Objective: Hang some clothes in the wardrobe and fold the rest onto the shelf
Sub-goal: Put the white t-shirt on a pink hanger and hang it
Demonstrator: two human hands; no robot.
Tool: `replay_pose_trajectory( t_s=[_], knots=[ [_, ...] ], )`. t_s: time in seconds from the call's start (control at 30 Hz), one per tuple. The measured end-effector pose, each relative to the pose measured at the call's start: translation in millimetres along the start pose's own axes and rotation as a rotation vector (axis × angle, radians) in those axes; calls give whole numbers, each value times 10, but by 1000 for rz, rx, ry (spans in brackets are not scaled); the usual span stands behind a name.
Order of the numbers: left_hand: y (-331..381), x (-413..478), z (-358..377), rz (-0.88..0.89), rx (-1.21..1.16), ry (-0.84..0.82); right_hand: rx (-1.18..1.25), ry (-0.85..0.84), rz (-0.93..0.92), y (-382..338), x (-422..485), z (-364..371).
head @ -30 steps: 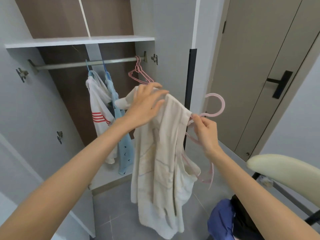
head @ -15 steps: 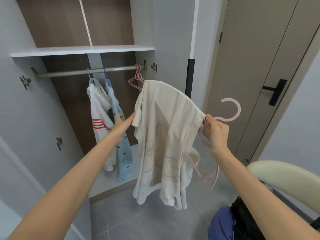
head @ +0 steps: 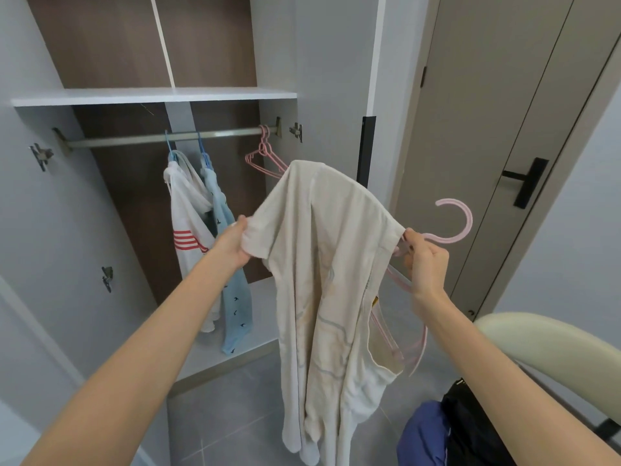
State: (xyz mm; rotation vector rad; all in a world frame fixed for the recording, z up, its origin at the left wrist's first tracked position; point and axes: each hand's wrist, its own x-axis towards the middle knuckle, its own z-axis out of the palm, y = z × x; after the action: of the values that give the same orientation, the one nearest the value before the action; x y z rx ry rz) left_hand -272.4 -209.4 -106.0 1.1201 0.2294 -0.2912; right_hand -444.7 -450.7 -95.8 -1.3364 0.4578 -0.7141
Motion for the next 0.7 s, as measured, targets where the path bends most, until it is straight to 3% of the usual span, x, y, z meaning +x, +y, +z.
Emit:
replay_pose_trajectory(
  t_s=[0.07, 0.2, 0.37, 0.43, 0.57, 0.7],
  knots=[
    [41, 60, -96, 65, 23, 99, 14, 8, 94, 17, 4, -38],
    [54, 48, -147, 286, 368, 314, -1, -25, 125, 38, -11, -48],
    [2, 70, -118, 428, 488, 441, -26, -56, -15, -9, -5, 1],
    [-15, 52, -66, 590, 586, 461, -49, -80, -69, -2, 24, 23],
    [5, -241, 229, 1212, 806, 208, -143, -114, -131, 61, 58, 97],
    [-70, -539, 620, 1756, 1490, -317, -181, -148, -155, 86, 10, 178]
  ],
)
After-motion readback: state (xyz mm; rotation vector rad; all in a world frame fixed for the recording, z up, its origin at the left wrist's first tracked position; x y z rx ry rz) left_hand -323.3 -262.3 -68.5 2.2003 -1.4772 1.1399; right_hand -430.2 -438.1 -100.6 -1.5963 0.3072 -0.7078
